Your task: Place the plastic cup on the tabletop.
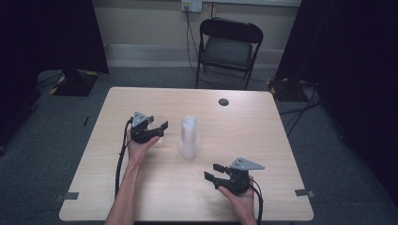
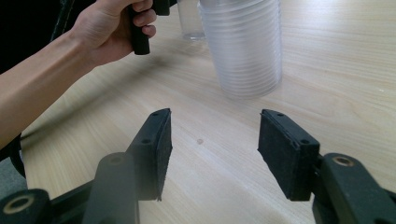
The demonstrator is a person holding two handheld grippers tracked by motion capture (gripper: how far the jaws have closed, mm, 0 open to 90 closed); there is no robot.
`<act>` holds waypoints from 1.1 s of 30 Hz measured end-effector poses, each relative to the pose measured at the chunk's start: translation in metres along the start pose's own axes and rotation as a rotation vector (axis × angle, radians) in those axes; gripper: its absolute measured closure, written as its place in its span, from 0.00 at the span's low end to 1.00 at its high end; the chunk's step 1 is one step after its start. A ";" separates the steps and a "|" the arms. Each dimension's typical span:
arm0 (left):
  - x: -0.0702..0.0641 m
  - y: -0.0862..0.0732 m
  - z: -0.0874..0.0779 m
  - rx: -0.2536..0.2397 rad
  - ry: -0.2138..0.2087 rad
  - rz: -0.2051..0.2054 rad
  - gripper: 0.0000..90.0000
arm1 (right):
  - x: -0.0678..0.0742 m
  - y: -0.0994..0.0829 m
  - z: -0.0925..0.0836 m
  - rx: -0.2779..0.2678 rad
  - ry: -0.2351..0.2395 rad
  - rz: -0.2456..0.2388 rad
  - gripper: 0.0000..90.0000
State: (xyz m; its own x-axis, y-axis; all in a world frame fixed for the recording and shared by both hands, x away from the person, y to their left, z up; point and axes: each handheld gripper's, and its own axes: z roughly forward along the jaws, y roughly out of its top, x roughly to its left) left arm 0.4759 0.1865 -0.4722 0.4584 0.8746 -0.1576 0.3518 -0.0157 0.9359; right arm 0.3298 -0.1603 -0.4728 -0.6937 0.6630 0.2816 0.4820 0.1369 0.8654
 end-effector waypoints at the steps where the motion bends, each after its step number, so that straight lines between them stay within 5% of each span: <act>1: 0.000 0.000 0.000 -0.003 -0.016 0.002 0.30 | 0.000 0.000 0.000 -0.001 0.001 0.000 0.49; 6: -0.002 -0.003 0.002 0.037 -0.012 0.029 0.30 | 0.000 0.000 0.001 -0.002 0.005 0.000 0.49; 17: -0.001 -0.004 0.000 0.054 -0.031 -0.002 0.30 | 0.000 -0.002 0.002 0.007 0.001 0.007 0.49; 33: 0.001 -0.013 -0.006 0.088 -0.031 0.014 0.27 | 0.000 -0.002 0.002 0.000 0.006 0.010 0.49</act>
State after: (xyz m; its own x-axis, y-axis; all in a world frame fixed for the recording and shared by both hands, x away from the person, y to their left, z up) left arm 0.4666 0.1908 -0.4828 0.4884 0.8585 -0.1562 0.4148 -0.0710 0.9071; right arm 0.3298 -0.1593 -0.4751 -0.6916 0.6602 0.2928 0.4891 0.1298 0.8625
